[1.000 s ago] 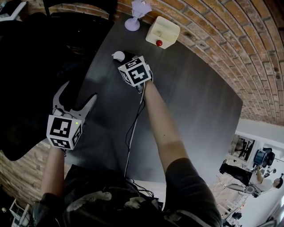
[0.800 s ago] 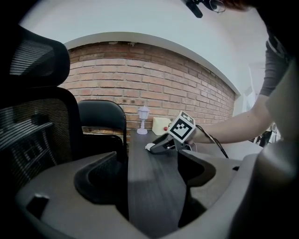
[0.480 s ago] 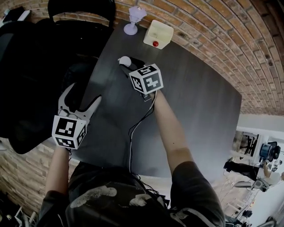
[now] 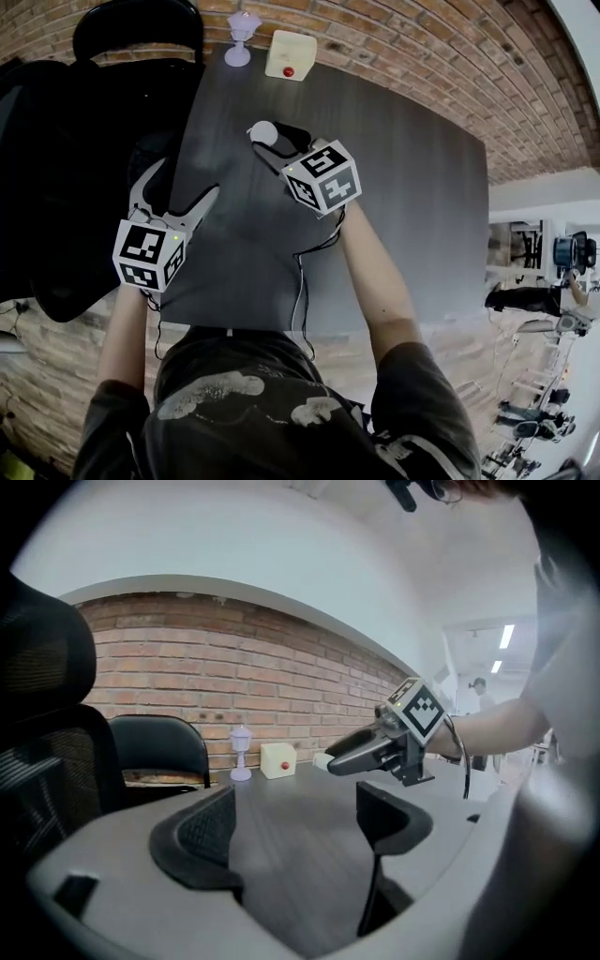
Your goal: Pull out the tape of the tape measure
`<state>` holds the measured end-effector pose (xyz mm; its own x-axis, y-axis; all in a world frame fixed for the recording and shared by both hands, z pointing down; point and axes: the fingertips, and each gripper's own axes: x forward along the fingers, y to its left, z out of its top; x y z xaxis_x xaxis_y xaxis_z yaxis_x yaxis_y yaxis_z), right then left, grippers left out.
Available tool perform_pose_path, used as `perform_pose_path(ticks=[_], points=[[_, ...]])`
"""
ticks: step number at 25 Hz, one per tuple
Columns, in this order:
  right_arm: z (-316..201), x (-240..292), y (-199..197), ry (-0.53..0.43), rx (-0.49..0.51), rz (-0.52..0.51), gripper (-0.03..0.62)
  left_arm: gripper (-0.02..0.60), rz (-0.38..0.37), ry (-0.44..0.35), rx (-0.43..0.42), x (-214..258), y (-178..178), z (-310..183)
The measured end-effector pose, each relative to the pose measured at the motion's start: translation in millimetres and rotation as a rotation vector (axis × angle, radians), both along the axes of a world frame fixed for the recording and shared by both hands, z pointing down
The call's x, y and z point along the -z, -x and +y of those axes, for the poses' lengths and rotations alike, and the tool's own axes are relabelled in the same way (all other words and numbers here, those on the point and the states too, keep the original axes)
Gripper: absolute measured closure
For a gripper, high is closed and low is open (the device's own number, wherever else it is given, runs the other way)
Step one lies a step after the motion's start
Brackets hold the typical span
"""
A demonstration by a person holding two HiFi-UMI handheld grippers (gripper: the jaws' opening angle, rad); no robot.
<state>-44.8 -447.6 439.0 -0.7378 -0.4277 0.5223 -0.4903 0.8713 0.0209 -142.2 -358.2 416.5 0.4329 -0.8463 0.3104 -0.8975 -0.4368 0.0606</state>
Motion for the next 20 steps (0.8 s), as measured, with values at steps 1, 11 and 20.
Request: perform_pose_path(ticks=[1,11,20], points=[[9.6,7.8,-3.0,-0.004,-0.001,-0.013,0.362,0.186,-0.001,-0.007,-0.025,4.1,-4.0,3.0],[125.5,64.1,-28.6,-0.13,0.047,0.007,0.362,0.186,0.052,-0.132,-0.351,56.4,-55.2,66.5],[206.0,79.2,-36.0,-0.205,0.032,0.079,0.362,0.193,0.063,-0.159,-0.549,66.2,-89.2,121.2]])
